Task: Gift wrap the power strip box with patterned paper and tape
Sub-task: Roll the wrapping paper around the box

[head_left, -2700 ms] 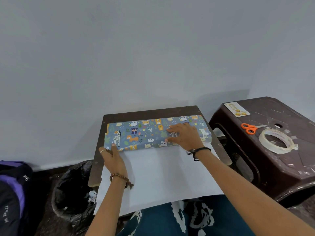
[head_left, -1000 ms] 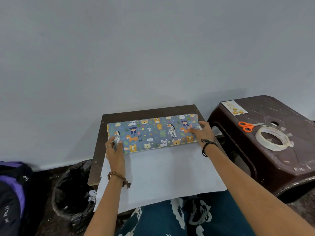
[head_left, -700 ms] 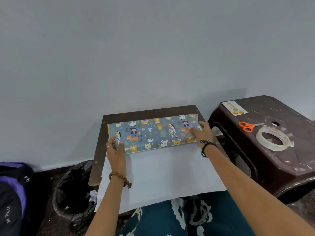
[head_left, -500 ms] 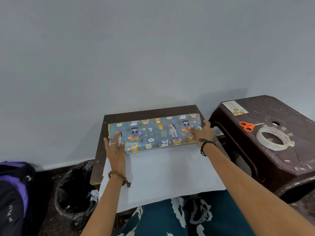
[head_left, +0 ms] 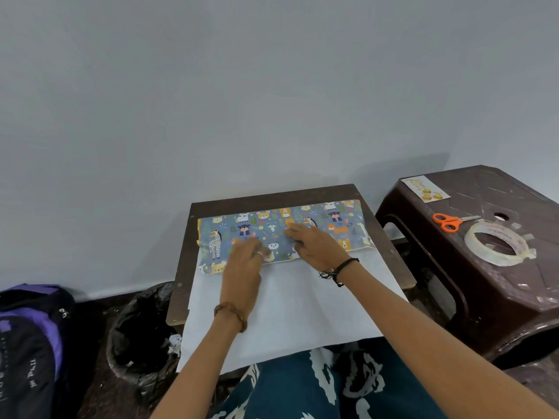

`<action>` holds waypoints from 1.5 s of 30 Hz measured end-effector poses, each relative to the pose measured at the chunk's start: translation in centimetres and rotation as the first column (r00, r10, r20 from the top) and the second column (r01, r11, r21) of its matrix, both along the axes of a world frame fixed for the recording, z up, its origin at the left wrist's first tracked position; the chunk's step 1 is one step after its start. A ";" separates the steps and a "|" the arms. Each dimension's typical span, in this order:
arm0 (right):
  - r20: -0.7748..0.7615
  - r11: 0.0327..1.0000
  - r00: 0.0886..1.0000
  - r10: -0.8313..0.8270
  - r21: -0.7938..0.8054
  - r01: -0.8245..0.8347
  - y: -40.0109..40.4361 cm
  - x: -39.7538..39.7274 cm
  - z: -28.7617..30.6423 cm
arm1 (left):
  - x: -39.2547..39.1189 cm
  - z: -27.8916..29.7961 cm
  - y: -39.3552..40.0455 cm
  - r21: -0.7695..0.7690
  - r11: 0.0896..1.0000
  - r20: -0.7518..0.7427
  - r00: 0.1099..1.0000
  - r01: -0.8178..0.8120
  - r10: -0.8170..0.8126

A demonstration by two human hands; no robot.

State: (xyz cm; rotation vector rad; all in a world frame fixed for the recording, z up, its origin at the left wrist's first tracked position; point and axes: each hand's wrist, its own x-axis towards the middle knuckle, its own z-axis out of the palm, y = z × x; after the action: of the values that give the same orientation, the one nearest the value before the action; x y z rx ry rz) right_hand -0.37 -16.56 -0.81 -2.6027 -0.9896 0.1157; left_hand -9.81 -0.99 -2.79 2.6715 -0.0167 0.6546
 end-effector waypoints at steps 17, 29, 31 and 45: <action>0.072 0.991 0.993 -0.093 -0.089 0.099 0.7 0.7 -1.3 | -2.0 -4.2 -3.9 0.274 0.911 -0.360 0.912 0.307 -0.198; 0.075 0.987 0.986 -0.149 0.070 0.144 1.0 0.2 -1.4 | -2.0 -3.5 -4.0 0.235 0.910 -0.435 0.874 0.341 -0.215; 0.064 0.986 0.986 -0.151 0.075 0.146 1.0 0.2 -1.4 | -1.6 -3.7 -3.8 0.190 0.917 -0.441 0.865 0.349 -0.238; 0.099 0.960 0.976 -0.196 0.221 0.171 0.7 0.2 -1.7 | 6.2 1.2 5.6 0.390 0.901 -0.516 0.855 0.191 0.043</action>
State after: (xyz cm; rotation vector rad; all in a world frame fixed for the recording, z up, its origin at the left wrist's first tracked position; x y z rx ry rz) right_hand -0.14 -15.90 -2.49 -2.5108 -0.7467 -0.1855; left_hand -3.62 4.58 -1.61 3.1677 -0.1357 -0.1384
